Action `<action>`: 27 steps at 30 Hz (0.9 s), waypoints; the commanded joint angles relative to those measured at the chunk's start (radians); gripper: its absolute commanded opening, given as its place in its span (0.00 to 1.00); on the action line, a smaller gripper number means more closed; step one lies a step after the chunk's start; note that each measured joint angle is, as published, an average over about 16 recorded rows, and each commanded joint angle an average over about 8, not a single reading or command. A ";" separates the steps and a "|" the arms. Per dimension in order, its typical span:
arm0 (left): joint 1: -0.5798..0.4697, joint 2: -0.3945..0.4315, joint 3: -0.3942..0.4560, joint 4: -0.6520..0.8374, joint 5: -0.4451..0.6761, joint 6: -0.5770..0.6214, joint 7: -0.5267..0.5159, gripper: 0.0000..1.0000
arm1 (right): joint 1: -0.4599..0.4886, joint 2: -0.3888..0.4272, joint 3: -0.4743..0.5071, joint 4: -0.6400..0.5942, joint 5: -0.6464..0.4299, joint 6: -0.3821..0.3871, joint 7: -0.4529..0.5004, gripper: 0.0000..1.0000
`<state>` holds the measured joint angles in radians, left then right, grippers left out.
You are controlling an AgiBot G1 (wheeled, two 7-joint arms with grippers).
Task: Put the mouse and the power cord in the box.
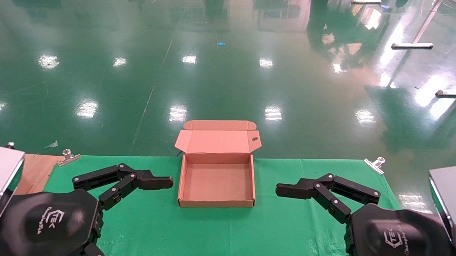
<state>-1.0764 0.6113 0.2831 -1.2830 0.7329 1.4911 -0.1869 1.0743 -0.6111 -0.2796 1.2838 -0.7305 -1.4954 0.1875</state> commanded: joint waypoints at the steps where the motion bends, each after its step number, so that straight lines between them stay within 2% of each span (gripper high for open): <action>1: 0.000 0.000 0.000 0.000 0.000 0.000 0.000 1.00 | 0.000 0.000 0.000 0.000 0.000 0.000 0.000 1.00; 9: 0.000 -0.003 0.002 0.000 0.007 0.002 0.000 1.00 | 0.002 0.000 -0.004 0.000 -0.008 0.001 -0.002 1.00; 14: -0.008 -0.015 0.024 0.012 0.048 0.017 -0.011 1.00 | 0.025 0.001 -0.036 0.016 -0.090 -0.008 -0.009 1.00; 20: -0.049 -0.034 0.076 0.077 0.168 0.057 0.005 1.00 | 0.113 -0.012 -0.128 0.039 -0.314 -0.033 -0.022 1.00; 27: -0.181 -0.041 0.206 0.170 0.400 0.093 0.056 1.00 | 0.294 -0.074 -0.311 0.041 -0.676 -0.074 -0.060 1.00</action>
<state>-1.2652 0.5846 0.5027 -1.1134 1.1396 1.5773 -0.1327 1.3557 -0.6891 -0.5925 1.3147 -1.4029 -1.5590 0.1213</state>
